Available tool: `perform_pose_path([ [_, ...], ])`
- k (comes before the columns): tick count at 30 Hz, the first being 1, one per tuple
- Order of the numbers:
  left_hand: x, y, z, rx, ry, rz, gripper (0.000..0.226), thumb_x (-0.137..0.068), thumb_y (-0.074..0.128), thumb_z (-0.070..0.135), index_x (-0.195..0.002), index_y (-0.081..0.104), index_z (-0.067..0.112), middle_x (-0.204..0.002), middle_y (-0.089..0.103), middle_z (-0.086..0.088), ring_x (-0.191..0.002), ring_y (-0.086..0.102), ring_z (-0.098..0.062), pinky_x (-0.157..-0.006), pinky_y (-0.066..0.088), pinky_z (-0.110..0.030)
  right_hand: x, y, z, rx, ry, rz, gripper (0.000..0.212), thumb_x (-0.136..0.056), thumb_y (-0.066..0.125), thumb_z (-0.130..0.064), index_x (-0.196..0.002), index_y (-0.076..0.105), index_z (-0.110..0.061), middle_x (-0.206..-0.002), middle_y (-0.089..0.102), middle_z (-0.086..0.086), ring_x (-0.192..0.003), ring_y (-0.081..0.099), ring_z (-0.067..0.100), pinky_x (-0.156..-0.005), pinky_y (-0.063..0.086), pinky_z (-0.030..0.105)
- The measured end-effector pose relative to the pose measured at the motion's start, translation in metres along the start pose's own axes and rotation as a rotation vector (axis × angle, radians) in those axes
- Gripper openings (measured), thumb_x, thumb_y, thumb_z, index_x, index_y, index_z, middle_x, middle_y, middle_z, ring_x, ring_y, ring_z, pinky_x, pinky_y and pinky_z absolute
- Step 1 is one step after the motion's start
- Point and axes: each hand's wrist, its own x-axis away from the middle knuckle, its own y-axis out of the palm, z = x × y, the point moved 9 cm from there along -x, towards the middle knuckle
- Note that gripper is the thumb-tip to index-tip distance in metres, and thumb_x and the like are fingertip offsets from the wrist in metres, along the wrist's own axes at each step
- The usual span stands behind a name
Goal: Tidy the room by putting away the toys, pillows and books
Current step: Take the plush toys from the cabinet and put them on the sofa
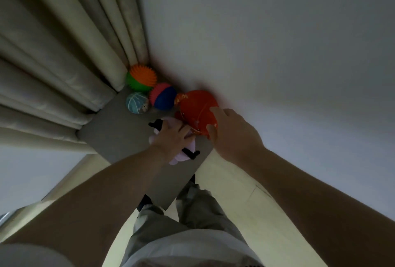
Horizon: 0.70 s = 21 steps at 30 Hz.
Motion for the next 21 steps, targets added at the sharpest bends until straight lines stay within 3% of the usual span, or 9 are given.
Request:
perform_pose_path([
  [2, -0.002, 0.001, 0.001, 0.005, 0.005, -0.029, 0.076, -0.090, 0.058, 0.062, -0.152, 0.030, 0.029, -0.146, 0.031, -0.012, -0.131, 0.030, -0.038, -0.097, 0.038, -0.059, -0.008, 0.005, 0.002, 0.000, 0.013, -0.006, 0.040, -0.107, 0.042, -0.036, -0.143, 0.040, -0.021, -0.131, 0.054, 0.006, -0.110, 0.057, 0.025, -0.081, 0.047, 0.035],
  [6, 0.017, -0.013, -0.011, 0.023, -0.010, 0.020, 0.066, -0.089, 0.065, 0.039, -0.147, 0.037, 0.022, -0.140, 0.035, -0.013, -0.127, 0.034, -0.036, -0.097, 0.042, -0.054, -0.030, 0.017, 0.004, 0.007, 0.056, -0.037, 0.050, -0.105, 0.045, -0.038, -0.149, 0.032, -0.021, -0.138, 0.047, 0.010, -0.118, 0.053, 0.029, -0.088, 0.048, 0.043],
  [11, 0.066, -0.042, -0.050, 0.148, -0.196, 0.079, 0.070, -0.081, 0.073, 0.037, -0.141, 0.040, 0.025, -0.135, 0.038, -0.010, -0.123, 0.038, -0.034, -0.094, 0.045, -0.051, -0.074, 0.040, 0.005, 0.000, 0.163, -0.070, 0.077, -0.094, 0.058, -0.052, -0.154, 0.020, -0.020, -0.145, 0.039, 0.016, -0.124, 0.051, 0.038, -0.093, 0.050, 0.049],
  [15, 0.109, -0.063, -0.077, 0.204, -0.351, 0.157, 0.075, -0.082, 0.072, 0.039, -0.148, 0.036, 0.029, -0.143, 0.035, -0.010, -0.127, 0.037, -0.034, -0.103, 0.041, -0.051, -0.104, 0.073, -0.006, 0.050, 0.223, -0.138, 0.095, -0.084, 0.063, -0.061, -0.154, 0.014, -0.019, -0.150, 0.029, 0.022, -0.130, 0.041, 0.049, -0.100, 0.046, 0.056],
  [21, 0.157, -0.082, -0.097, 0.375, -0.588, 0.214, 0.075, -0.081, 0.069, 0.042, -0.149, 0.038, 0.032, -0.137, 0.038, -0.007, -0.129, 0.035, -0.033, -0.107, 0.038, -0.052, -0.126, 0.100, -0.021, 0.240, 0.172, -0.144, 0.111, -0.079, 0.078, -0.039, -0.156, -0.001, -0.026, -0.155, 0.009, 0.023, -0.133, 0.025, 0.058, -0.091, 0.045, 0.072],
])
